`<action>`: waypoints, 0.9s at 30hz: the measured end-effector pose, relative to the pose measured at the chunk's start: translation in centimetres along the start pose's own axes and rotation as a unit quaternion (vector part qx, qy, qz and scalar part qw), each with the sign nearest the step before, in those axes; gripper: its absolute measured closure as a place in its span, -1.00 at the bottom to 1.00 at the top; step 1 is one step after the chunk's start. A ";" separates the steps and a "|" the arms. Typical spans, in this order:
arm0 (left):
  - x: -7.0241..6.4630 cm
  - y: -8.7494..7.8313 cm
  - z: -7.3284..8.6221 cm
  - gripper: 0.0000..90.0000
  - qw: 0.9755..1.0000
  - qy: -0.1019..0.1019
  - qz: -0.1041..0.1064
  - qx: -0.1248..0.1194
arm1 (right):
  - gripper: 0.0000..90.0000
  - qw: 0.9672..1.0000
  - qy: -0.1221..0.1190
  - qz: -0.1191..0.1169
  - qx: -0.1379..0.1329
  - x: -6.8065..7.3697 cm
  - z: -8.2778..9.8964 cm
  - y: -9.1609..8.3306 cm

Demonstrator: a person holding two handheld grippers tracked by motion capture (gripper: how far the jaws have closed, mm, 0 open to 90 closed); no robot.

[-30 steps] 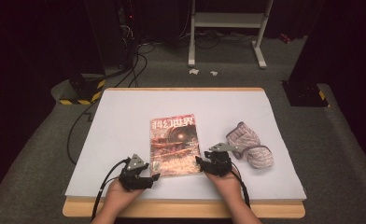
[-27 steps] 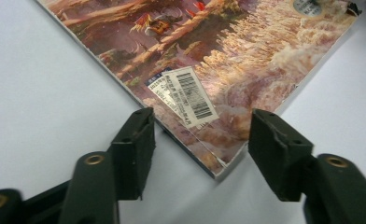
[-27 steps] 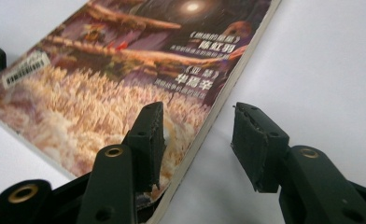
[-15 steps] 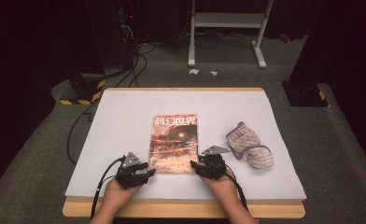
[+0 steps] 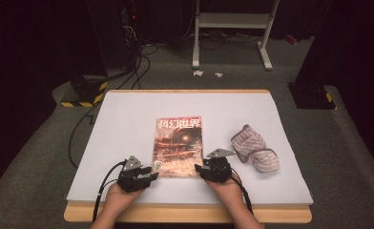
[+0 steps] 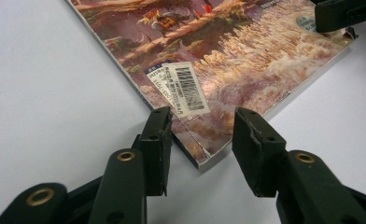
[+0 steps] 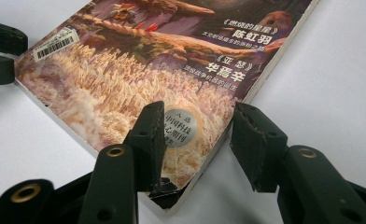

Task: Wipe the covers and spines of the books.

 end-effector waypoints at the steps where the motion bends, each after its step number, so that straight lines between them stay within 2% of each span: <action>1: 0.0 0.0 0.0 0.28 1.000 -0.001 0.000 0.000 | 0.21 1.000 0.001 0.000 0.000 0.0 0.0 0.0; 8: 0.3 0.0 -0.1 0.20 1.000 -0.006 0.001 -0.001 | 0.19 1.000 -0.002 0.002 -0.001 0.1 0.0 0.0; 13: 0.5 -0.1 -0.2 0.21 1.000 -0.002 -0.009 -0.004 | 0.18 1.000 -0.003 0.002 -0.001 0.1 0.0 0.0; 23: 0.7 -0.2 -0.2 0.26 1.000 -0.004 -0.012 -0.005 | 0.23 1.000 -0.008 0.009 -0.003 0.3 0.0 0.0; 27: 0.9 -0.4 -0.2 0.24 1.000 -0.002 -0.014 -0.006 | 0.22 1.000 -0.011 0.005 0.000 0.3 0.0 0.0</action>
Point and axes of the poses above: each handheld gripper's, and its own axes: y roughly forward along the jaws, z roughly out of its underside, x roughly to its left, the point moved 8 cm from there along y, roughly forward along the jaws, and after that the axes turned 3 degrees about y, right-handed, at the moved point
